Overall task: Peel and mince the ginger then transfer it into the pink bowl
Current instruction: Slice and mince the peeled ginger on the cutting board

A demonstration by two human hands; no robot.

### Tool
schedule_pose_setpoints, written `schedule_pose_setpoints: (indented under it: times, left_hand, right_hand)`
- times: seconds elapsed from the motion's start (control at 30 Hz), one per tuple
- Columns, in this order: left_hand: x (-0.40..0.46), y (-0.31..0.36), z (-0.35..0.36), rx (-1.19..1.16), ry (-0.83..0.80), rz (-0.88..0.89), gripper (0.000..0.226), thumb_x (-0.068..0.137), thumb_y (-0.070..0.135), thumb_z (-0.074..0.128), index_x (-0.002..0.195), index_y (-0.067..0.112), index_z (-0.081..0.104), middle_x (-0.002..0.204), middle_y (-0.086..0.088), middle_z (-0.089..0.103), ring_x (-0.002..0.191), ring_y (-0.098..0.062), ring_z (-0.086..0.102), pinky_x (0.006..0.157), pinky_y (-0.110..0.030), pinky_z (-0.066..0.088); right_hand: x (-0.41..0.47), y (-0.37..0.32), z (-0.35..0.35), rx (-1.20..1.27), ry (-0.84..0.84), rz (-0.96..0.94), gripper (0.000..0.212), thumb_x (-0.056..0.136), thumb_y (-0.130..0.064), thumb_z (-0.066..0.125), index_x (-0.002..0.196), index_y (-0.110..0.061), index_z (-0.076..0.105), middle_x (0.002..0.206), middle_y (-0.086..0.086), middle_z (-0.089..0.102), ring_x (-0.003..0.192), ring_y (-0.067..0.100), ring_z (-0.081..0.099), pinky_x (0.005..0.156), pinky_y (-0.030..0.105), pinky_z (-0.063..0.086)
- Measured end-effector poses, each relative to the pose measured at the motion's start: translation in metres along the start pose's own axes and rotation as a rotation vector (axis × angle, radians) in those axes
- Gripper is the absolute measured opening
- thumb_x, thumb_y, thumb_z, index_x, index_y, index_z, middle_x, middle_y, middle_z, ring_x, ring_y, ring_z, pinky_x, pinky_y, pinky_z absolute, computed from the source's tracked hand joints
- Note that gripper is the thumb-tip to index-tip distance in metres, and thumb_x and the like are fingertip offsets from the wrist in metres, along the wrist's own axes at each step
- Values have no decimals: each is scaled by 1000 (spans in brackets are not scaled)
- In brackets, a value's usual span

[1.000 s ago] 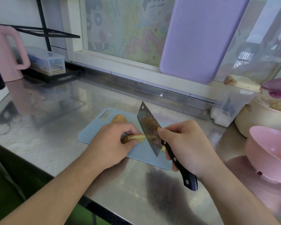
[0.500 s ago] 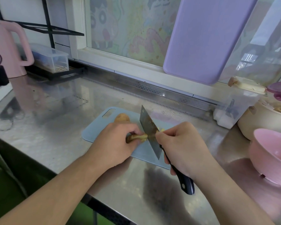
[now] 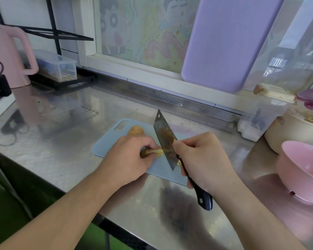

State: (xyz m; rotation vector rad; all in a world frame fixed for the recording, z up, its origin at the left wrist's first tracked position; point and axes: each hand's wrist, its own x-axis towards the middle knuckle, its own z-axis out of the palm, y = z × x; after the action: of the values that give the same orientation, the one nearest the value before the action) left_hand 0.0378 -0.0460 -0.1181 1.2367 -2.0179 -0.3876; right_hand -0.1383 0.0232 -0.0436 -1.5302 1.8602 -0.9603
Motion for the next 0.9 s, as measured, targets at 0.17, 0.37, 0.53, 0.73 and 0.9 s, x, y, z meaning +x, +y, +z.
schedule_pose_setpoints:
  times: [0.17, 0.37, 0.53, 0.73, 0.9]
  left_hand:
    - [0, 0, 1, 19, 2, 4, 9, 89, 35, 79, 97, 38, 77, 87, 22, 67, 84, 1, 58, 62, -14, 40]
    - [-1, 2, -1, 20, -12, -8, 9, 89, 35, 78, 97, 40, 76, 89, 18, 66, 83, -3, 59, 63, -17, 43]
    - [-2, 4, -3, -40, -47, -6, 18, 86, 22, 79, 92, 38, 72, 97, 15, 65, 88, -2, 61, 72, -22, 51]
    - [-2, 4, -4, -71, -48, -13, 22, 87, 16, 80, 94, 37, 76, 94, 18, 68, 93, 3, 61, 73, -8, 44]
    - [-2, 4, -3, -44, -33, 10, 12, 90, 29, 78, 93, 40, 74, 91, 21, 68, 90, 2, 61, 70, -12, 44]
  right_hand:
    - [-2, 1, 8, -44, -18, 23, 46, 101, -24, 56, 57, -12, 48, 53, 13, 47, 31, 26, 49, 35, 20, 36]
    - [2, 0, 8, -14, -28, 42, 41, 98, -22, 54, 62, -4, 50, 54, 14, 47, 31, 27, 49, 39, 25, 39]
    - [2, 7, 0, 29, 1, 29, 40, 97, -19, 54, 70, 9, 48, 52, 13, 48, 30, 25, 47, 40, 27, 40]
    - [-2, 1, -13, 90, 4, 2, 40, 99, -20, 57, 76, 12, 60, 50, 13, 52, 34, 24, 45, 37, 23, 38]
    - [-4, 1, -7, 47, -15, -12, 43, 100, -23, 57, 69, 7, 54, 49, 12, 51, 31, 26, 50, 41, 28, 39]
